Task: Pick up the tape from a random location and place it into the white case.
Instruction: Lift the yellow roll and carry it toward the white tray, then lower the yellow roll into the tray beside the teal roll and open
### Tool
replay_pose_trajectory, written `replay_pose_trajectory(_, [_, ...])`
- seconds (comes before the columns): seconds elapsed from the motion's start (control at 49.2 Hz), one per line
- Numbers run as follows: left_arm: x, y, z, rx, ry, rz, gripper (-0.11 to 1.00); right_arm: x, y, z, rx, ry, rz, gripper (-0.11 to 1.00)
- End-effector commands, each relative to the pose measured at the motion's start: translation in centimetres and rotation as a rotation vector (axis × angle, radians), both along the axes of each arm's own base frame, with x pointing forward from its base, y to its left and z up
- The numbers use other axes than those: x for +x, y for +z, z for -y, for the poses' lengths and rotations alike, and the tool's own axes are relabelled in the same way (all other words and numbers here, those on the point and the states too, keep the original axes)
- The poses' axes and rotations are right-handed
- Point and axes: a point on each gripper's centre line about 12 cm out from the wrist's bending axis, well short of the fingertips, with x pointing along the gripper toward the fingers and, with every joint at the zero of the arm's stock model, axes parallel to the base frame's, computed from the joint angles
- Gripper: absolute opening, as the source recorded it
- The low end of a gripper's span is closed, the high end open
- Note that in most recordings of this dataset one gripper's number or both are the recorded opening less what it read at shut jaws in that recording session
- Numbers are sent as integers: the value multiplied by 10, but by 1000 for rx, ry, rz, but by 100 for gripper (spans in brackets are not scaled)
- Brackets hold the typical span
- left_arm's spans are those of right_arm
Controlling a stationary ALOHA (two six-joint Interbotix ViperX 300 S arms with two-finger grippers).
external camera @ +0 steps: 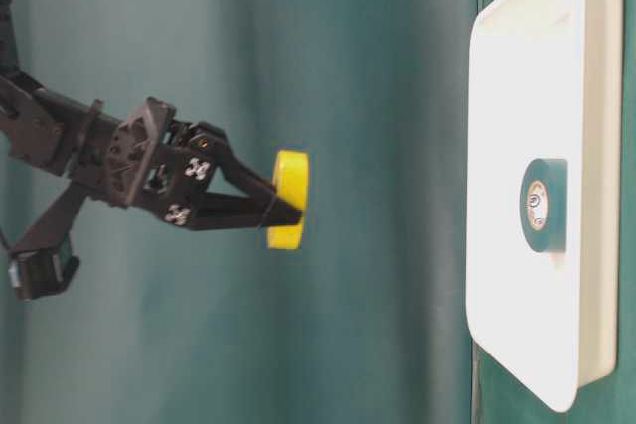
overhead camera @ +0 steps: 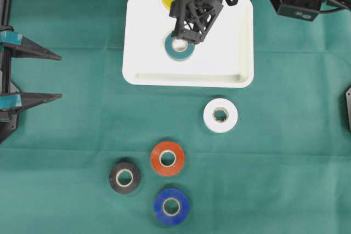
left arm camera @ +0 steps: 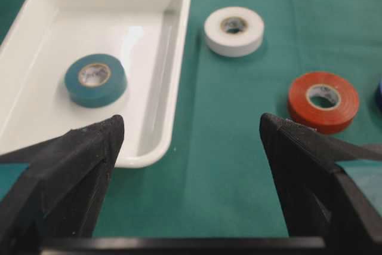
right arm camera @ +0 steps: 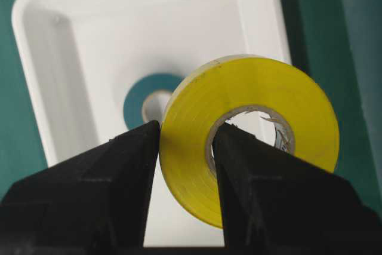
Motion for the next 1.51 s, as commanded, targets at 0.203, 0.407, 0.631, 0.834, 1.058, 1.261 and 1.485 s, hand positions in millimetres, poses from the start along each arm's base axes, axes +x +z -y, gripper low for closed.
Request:
replay_pose_trajectory(0.203, [2, 2, -1, -3, 4, 2, 91, -37, 11, 0, -17, -28, 6, 32])
replay_pose_trajectory(0.407, [2, 2, -1, -1, 3, 2, 91, -61, 11, -2, -8, -64, 24, 32])
replay_pose_trajectory(0.631, [2, 3, -1, -1, 3, 3, 91, -68, 10, -4, -12, -62, 47, 32])
replay_pose_trajectory(0.834, [2, 3, 0, -1, 2, 3, 91, -68, 10, -4, -13, -62, 48, 32])
replay_pose_trajectory(1.058, [2, 2, -1, -1, 3, 2, 91, -68, 10, -4, -13, -61, 48, 32])
replay_pose_trajectory(1.261, [2, 3, -1, -1, 3, 3, 91, -68, 10, -4, -13, -62, 48, 32])
replay_pose_trajectory(1.485, [2, 2, -1, -3, 4, 2, 91, -68, 10, -4, -13, -62, 48, 32])
